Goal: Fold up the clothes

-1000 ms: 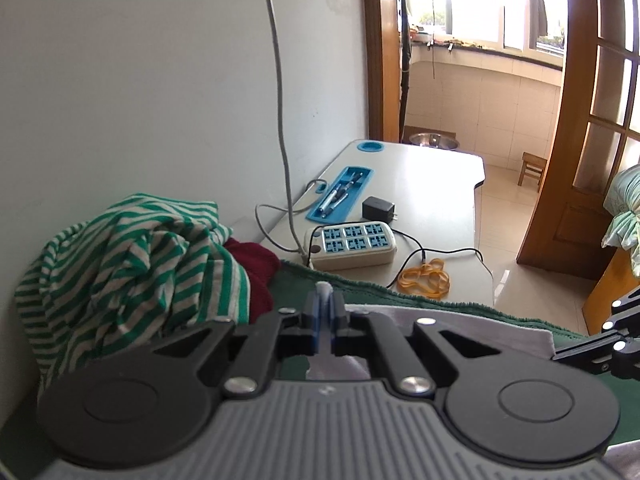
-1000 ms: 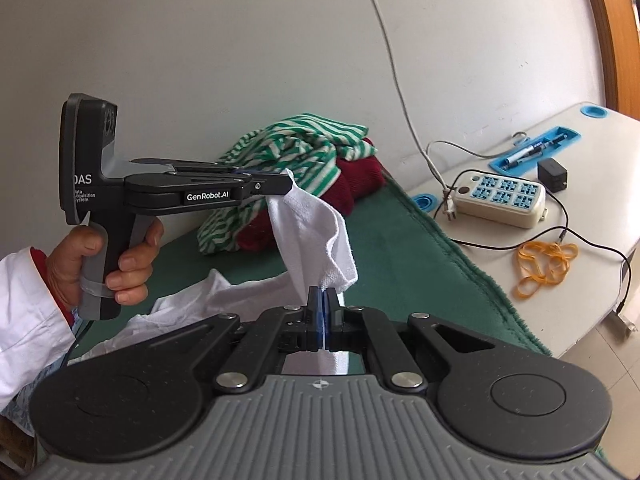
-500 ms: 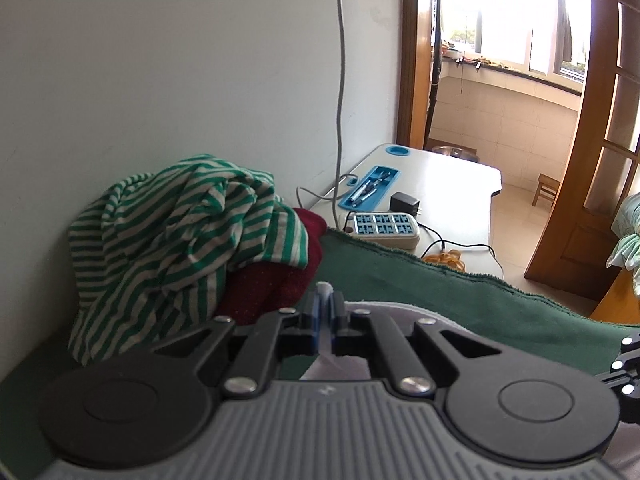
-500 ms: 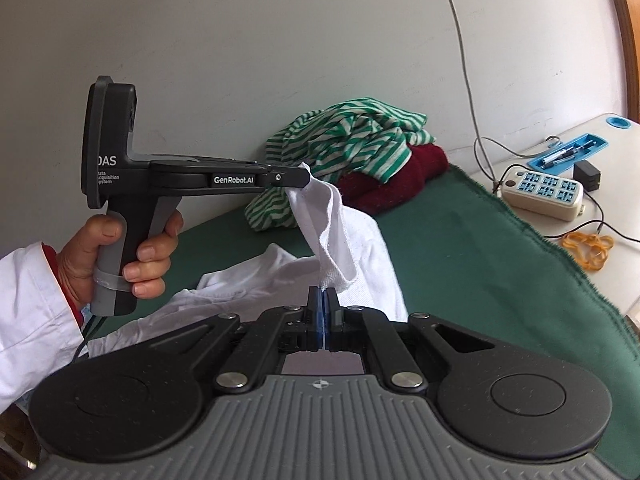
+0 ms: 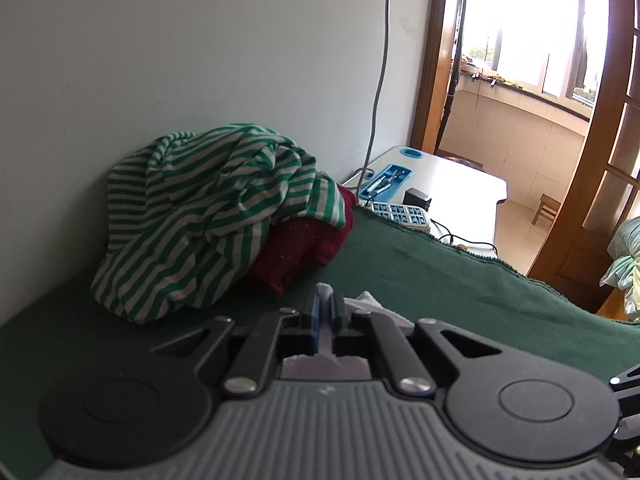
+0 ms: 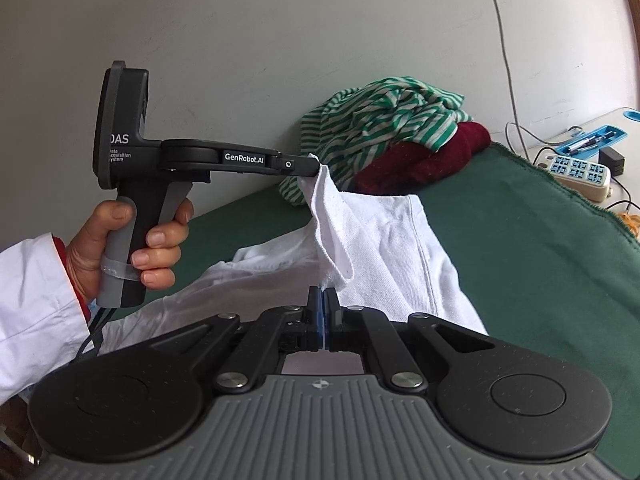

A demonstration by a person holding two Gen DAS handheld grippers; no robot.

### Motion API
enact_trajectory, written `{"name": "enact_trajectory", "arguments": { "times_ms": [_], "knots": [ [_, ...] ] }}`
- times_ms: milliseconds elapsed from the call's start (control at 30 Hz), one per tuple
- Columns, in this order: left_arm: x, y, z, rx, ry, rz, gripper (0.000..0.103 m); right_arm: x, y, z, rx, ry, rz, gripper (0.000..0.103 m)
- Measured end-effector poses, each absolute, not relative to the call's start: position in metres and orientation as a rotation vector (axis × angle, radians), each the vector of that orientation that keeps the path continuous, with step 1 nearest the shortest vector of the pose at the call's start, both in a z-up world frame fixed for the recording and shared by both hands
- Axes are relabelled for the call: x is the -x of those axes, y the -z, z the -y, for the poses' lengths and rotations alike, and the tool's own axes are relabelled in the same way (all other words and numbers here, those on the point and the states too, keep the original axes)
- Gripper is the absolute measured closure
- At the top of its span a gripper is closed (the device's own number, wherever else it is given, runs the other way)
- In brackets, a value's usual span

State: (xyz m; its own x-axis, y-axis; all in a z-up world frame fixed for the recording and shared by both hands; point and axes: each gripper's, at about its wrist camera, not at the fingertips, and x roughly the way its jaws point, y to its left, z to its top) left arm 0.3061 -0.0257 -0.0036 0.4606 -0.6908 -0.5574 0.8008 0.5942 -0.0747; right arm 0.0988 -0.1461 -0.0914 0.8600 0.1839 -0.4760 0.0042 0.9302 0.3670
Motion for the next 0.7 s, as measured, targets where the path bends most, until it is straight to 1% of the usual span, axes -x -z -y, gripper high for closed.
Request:
{"name": "enact_trajectory", "arguments": {
  "times_ms": [133, 367, 467, 567, 600, 633, 667, 700],
  "knots": [
    [-0.305, 0.008, 0.008, -0.190, 0.913, -0.583, 0.098, -0.101, 0.098, 0.131, -0.369, -0.109, -0.541, 0.103],
    [-0.312, 0.022, -0.022, -0.136, 0.869, -0.608, 0.098, -0.103, 0.111, 0.107, -0.373, -0.112, -0.558, 0.103],
    [-0.314, 0.031, -0.034, -0.120, 0.857, -0.647, 0.100, -0.105, 0.117, 0.100, -0.368, -0.111, -0.576, 0.103],
    [-0.312, 0.043, -0.044, -0.076, 0.895, -0.728, 0.098, -0.106, 0.124, 0.092, -0.345, -0.109, -0.599, 0.103],
    [-0.310, 0.048, -0.045, -0.078, 0.902, -0.748, 0.096, -0.107, 0.126, 0.089, -0.329, -0.109, -0.608, 0.102],
    [-0.309, 0.053, -0.044, -0.084, 0.905, -0.769, 0.090, -0.107, 0.128, 0.086, -0.303, -0.103, -0.616, 0.102],
    [-0.309, 0.057, -0.043, -0.078, 0.907, -0.796, 0.079, -0.107, 0.131, 0.084, -0.278, -0.095, -0.618, 0.102],
    [-0.310, 0.061, -0.042, -0.059, 0.909, -0.826, 0.072, -0.107, 0.132, 0.082, -0.261, -0.091, -0.619, 0.102]
  ]
}}
